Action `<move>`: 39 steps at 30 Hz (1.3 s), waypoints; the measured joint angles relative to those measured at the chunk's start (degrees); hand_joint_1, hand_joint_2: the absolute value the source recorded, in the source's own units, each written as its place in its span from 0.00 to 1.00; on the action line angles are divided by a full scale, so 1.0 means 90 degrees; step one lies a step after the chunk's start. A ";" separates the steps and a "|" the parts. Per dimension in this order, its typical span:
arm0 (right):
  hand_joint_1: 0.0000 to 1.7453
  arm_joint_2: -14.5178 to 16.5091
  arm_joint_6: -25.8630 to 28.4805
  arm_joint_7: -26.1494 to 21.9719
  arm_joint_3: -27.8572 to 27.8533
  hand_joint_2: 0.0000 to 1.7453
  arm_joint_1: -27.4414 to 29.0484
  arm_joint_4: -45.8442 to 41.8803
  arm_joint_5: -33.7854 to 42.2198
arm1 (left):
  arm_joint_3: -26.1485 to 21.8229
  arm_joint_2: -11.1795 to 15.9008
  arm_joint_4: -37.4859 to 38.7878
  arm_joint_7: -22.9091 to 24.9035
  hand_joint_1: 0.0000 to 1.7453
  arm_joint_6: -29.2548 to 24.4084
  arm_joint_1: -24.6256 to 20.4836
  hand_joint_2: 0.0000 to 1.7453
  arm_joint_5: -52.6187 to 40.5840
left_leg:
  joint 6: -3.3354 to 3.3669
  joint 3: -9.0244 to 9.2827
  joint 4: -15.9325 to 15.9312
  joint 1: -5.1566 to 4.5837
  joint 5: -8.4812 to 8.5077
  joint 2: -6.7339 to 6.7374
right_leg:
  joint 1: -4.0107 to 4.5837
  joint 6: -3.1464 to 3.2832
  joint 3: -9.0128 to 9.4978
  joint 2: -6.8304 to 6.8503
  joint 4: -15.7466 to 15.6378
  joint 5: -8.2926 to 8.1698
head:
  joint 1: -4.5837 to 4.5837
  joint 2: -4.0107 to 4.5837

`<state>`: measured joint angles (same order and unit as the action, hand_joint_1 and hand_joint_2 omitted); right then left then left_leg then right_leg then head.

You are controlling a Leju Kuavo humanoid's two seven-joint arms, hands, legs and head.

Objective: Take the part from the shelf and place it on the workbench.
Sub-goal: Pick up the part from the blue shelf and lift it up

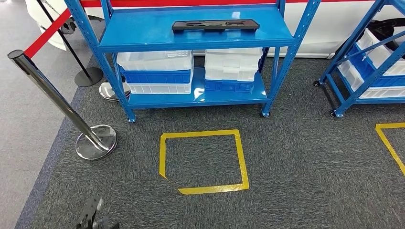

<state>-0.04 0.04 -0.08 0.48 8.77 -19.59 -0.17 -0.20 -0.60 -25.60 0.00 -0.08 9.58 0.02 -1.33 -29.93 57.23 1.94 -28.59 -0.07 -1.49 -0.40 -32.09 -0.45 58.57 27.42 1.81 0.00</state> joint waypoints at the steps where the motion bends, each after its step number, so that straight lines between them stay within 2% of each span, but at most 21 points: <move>1: 0.00 0.0000 0.0000 -0.0005 -0.0005 1.00 -0.0144 -0.0169 0.0003 | 0.0000 -0.0007 0.0168 0.0000 0.00 -0.0001 0.0123 1.00 0.0007 | -0.0017 -0.0043 0.0112 0.0010 -0.0084 0.0003 | 0.0001 0.0050 0.0014 -0.0007 -0.0034 -0.0015 | 0.0007 0.0000; 4: 0.00 0.0000 0.0004 -0.0066 -0.0153 1.00 -0.0445 -0.0357 0.0107 | -0.0015 0.0005 0.0445 -0.0071 0.00 -0.0043 0.0184 1.00 0.0162 | -0.0012 -0.0599 0.1197 -0.0003 -0.0648 0.0003 | 0.0036 0.0161 0.0027 0.0053 -0.0081 -0.0037 | 0.0025 0.0000; 6: 0.00 -0.0001 0.0012 -0.0156 -0.0383 1.00 -0.0545 -0.0353 0.0266 | -0.0050 0.0018 0.0569 -0.0185 0.00 -0.0107 0.0105 1.00 0.0405 | 0.0001 -0.0952 0.1862 -0.0020 -0.0806 0.0003 | 0.0074 0.0199 0.0034 0.0104 -0.0074 -0.0024 | 0.0022 0.0000; 8: 0.00 -0.0001 0.0022 -0.0265 -0.0625 1.00 -0.0576 -0.0333 0.0436 | -0.0103 0.0020 0.0683 -0.0305 0.00 -0.0170 0.0053 1.00 0.0671 | 0.0035 -0.0851 0.1588 -0.0025 -0.0470 0.0003 | 0.0086 0.0204 0.0054 0.0086 -0.0051 -0.0003 | 0.0022 0.0000; 9: 0.00 -0.0002 0.0026 -0.0325 -0.0737 1.00 -0.0583 -0.0317 0.0522 | -0.0129 0.0021 0.0731 -0.0367 0.00 -0.0204 0.0024 1.00 0.0803 | 0.0061 -0.0658 0.1153 -0.0025 -0.0211 0.0001 | 0.0084 0.0193 0.0057 0.0060 -0.0030 0.0013 | 0.0022 0.0000; 11: 0.00 -0.0002 0.0031 -0.0447 -0.0960 1.00 -0.0622 -0.0271 0.0694 | -0.0181 0.0022 0.0839 -0.0493 0.00 -0.0272 -0.0077 1.00 0.1073 | 0.0101 -0.0333 0.0413 -0.0044 0.0066 -0.0009 | 0.0104 0.0140 0.0031 -0.0003 0.0034 0.0046 | 0.0019 0.0000; 14: 0.00 -0.0001 0.0067 -0.0646 -0.1434 1.00 -0.0735 -0.0096 0.0983 | -0.0296 0.0014 0.1021 -0.0698 0.00 -0.0391 -0.0322 1.00 0.1508 | 0.0164 -0.0254 0.0181 -0.0078 0.0079 -0.0017 | 0.0111 0.0029 -0.0022 -0.0052 0.0051 0.0032 | 0.0013 0.0000; 16: 0.00 0.0012 0.0114 -0.0951 -0.1934 1.00 -0.0828 0.0134 0.1440 | -0.0424 -0.0003 0.1160 -0.1026 0.00 -0.0577 -0.0532 1.00 0.2152 | 0.0256 -0.0253 0.0131 -0.0070 0.0127 -0.0014 | 0.0081 -0.0035 -0.0054 -0.0032 0.0139 0.0109 | 0.0013 0.0000; 18: 0.00 0.0026 0.0154 -0.1315 -0.2422 1.00 -0.0919 0.0329 0.1972 | -0.0550 -0.0021 0.1271 -0.1411 0.00 -0.0776 -0.0724 1.00 0.2988 | 0.0334 -0.0248 0.0088 -0.0066 0.0163 -0.0004 | 0.0065 -0.0084 -0.0278 -0.0004 0.0642 0.0430 | 0.0011 0.0000; 20: 0.00 0.0028 0.0195 -0.1475 -0.2786 1.00 -0.0992 0.0467 0.2181 | -0.0642 -0.0030 0.1362 -0.1570 0.00 -0.0851 -0.0840 1.00 0.3392 | 0.0360 -0.0251 0.0086 -0.0087 0.0163 0.0012 | 0.0068 -0.0118 -0.0678 0.0007 0.1467 0.0804 | 0.0011 0.0000; 21: 0.00 0.0028 0.0242 -0.1503 -0.2920 1.00 -0.1011 0.0525 0.2192 | -0.0681 -0.0033 0.1402 -0.1588 0.00 -0.0860 -0.0870 1.00 0.3435 | 0.0366 -0.0248 0.0089 -0.0096 0.0159 0.0020 | 0.0069 -0.0126 -0.0816 0.0009 0.1743 0.0865 | 0.0011 0.0000; 22: 0.00 0.0028 0.0312 -0.1529 -0.3016 0.75 -0.1017 0.0572 0.2183 | -0.0709 -0.0038 0.1431 -0.1596 0.00 -0.0858 -0.0890 1.00 0.3445 | 0.0371 -0.0242 0.0092 -0.0103 0.0153 0.0023 | 0.0070 -0.0122 -0.0842 0.0011 0.1781 0.0794 | 0.0011 0.0000; 23: 0.00 0.0030 0.0396 -0.1572 -0.3083 0.50 -0.1018 0.0610 0.2163 | -0.0733 -0.0049 0.1454 -0.1605 0.00 -0.0836 -0.0904 0.75 0.3449 | 0.0372 -0.0229 0.0093 -0.0108 0.0147 0.0021 | 0.0072 -0.0105 -0.0746 0.0013 0.1567 0.0607 | 0.0012 0.0000; 25: 0.00 0.0033 0.0528 -0.1702 -0.3169 0.00 -0.1029 0.0667 0.2109 | -0.0770 -0.0098 0.1489 -0.1609 0.00 -0.0713 -0.0924 0.25 0.3452 | 0.0362 -0.0197 0.0092 -0.0122 0.0129 0.0016 | 0.0094 -0.0031 -0.0331 0.0020 0.0707 0.0161 | 0.0013 0.0000; 26: 0.00 0.0033 0.0556 -0.1767 -0.3203 0.00 -0.1041 0.0687 0.2068 | -0.0781 -0.0127 0.1506 -0.1587 0.00 -0.0630 -0.0934 0.00 0.3458 | 0.0347 -0.0191 0.0094 -0.0134 0.0120 0.0016 | 0.0116 0.0011 -0.0163 0.0026 0.0338 0.0030 | 0.0012 0.0000; 29: 0.00 -0.0008 0.0482 -0.1925 -0.3274 0.00 -0.1070 0.0730 0.1934 | -0.0779 -0.0184 0.1569 -0.1371 0.00 -0.0459 -0.0953 0.00 0.3300 | 0.0264 -0.0194 0.0079 -0.0144 0.0117 0.0026 | 0.0169 0.0086 -0.0040 0.0027 0.0005 -0.0017 | 0.0012 0.0000; 32: 0.00 -0.0101 0.0466 -0.2309 -0.3311 0.00 -0.1078 0.0758 0.1771 | -0.0694 -0.0215 0.1617 -0.1345 0.00 -0.0453 -0.0946 0.00 0.2956 | 0.0167 -0.0272 0.0292 -0.0155 -0.0043 0.0033 | 0.0097 0.0183 0.0035 0.0031 -0.0137 -0.0080 | 0.0020 0.0000; 35: 0.00 -0.0199 0.0816 -0.2532 -0.3315 0.00 -0.1105 0.0771 0.1454 | -0.0525 -0.0221 0.1645 -0.1728 0.00 -0.0736 -0.0933 0.00 0.2603 | 0.0120 -0.0782 0.1380 -0.0137 -0.0614 0.0024 | 0.0088 0.0244 0.0071 0.0044 -0.0179 -0.0092 | 0.0027 0.0000; 36: 0.00 -0.0230 0.0904 -0.2508 -0.3315 0.00 -0.1106 0.0777 0.1373 | -0.0471 -0.0219 0.1651 -0.1871 0.00 -0.0804 -0.0921 0.00 0.2513 | 0.0102 -0.0940 0.1692 -0.0128 -0.0711 0.0024 | 0.0090 0.0246 0.0072 0.0042 -0.0172 -0.0084 | 0.0027 0.0000; 37: 0.00 -0.0254 0.0968 -0.2486 -0.3315 0.00 -0.1103 0.0785 0.1313 | -0.0424 -0.0214 0.1659 -0.1978 0.00 -0.0845 -0.0908 0.00 0.2447 | 0.0085 -0.1011 0.1815 -0.0116 -0.0692 0.0025 | 0.0088 0.0242 0.0074 0.0036 -0.0163 -0.0075 | 0.0027 0.0000; 39: 0.00 -0.0285 0.1014 -0.2476 -0.3314 0.00 -0.1097 0.0799 0.1262 | -0.0350 -0.0202 0.1671 -0.2059 0.00 -0.0863 -0.0892 0.00 0.2397 | 0.0062 -0.0791 0.1328 -0.0083 -0.0307 0.0027 | 0.0073 0.0201 0.0084 0.0016 -0.0118 -0.0038 | 0.0027 0.0000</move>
<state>-2.61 9.17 -22.37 -29.34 -1.10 -12.39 11.18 -3.35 -2.42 -10.56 -18.53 -7.85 1.55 21.59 -0.78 -37.05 69.18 1.19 -31.36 0.18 -0.83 1.41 -31.34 -0.30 57.50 27.07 2.05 0.00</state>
